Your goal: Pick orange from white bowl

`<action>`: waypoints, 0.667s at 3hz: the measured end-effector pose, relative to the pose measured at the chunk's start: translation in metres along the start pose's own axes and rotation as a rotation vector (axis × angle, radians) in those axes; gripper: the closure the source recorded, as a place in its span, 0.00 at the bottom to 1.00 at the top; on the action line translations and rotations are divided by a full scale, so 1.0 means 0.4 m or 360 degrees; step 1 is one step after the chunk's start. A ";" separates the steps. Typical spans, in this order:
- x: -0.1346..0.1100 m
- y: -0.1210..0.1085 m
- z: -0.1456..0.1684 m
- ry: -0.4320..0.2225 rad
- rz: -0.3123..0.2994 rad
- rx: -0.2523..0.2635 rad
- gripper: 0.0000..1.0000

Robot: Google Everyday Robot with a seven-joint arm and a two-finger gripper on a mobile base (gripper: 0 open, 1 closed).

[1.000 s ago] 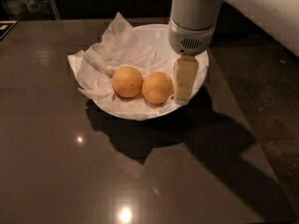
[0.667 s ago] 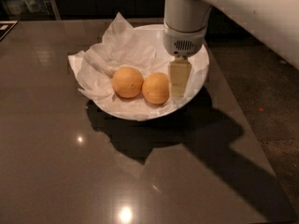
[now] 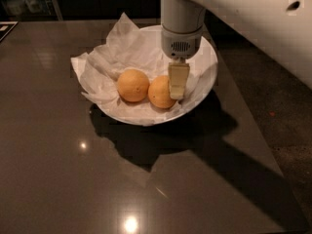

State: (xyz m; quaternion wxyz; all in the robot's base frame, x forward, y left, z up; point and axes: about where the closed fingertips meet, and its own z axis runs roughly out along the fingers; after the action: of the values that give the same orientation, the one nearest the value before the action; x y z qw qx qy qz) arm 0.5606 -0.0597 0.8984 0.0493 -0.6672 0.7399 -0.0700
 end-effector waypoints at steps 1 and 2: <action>-0.015 -0.003 0.014 0.0011 -0.0002 -0.0037 0.38; -0.028 -0.006 0.029 -0.0004 -0.0007 -0.0092 0.37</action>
Offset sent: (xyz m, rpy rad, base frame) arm -0.0045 0.0068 -0.0181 -0.0127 0.1519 0.0004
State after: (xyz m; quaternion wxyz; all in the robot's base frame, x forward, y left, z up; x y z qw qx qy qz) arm 0.5660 -0.0492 0.8872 0.0309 -0.6701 0.7401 -0.0478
